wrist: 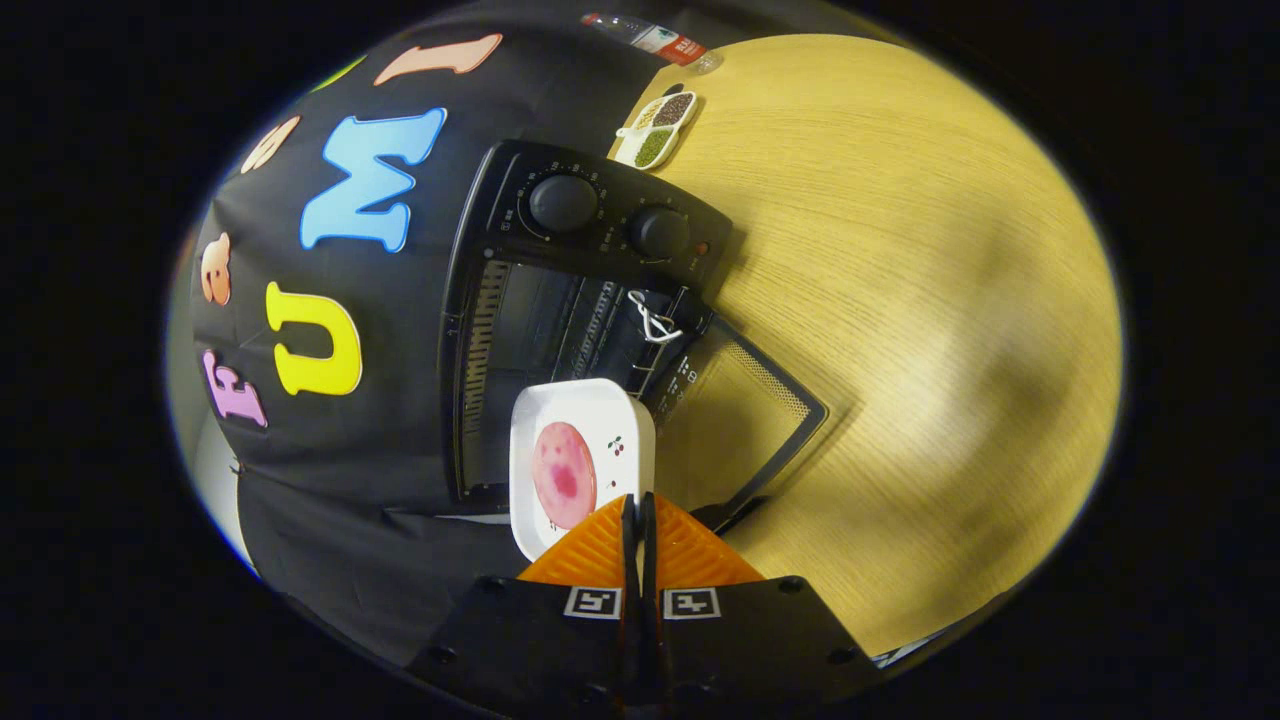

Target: Open the toaster oven, put the food inside, and close the toaster oven door.

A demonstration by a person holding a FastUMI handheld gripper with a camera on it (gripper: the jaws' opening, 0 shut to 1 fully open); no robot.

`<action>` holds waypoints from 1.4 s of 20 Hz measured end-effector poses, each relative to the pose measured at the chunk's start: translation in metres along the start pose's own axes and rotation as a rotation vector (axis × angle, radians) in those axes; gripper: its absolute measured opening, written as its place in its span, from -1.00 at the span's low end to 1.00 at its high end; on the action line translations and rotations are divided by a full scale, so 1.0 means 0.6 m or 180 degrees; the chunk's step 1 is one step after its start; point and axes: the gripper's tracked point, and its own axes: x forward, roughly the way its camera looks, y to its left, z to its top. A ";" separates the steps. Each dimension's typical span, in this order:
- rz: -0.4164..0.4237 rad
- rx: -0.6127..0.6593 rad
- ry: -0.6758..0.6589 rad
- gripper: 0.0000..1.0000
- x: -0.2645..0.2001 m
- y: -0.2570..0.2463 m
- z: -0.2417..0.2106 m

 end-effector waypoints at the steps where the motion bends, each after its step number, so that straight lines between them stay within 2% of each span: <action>1: 0.0004 0.0052 -0.0044 -0.98 0.010 0.005 0.000; 16: -0.0132 0.0600 -0.0745 -0.96 0.133 0.066 0.035; 23: -0.0204 0.0871 -0.1123 -0.96 0.155 0.068 0.075; 28: -0.0102 0.0956 -0.1085 -0.87 0.166 0.082 0.065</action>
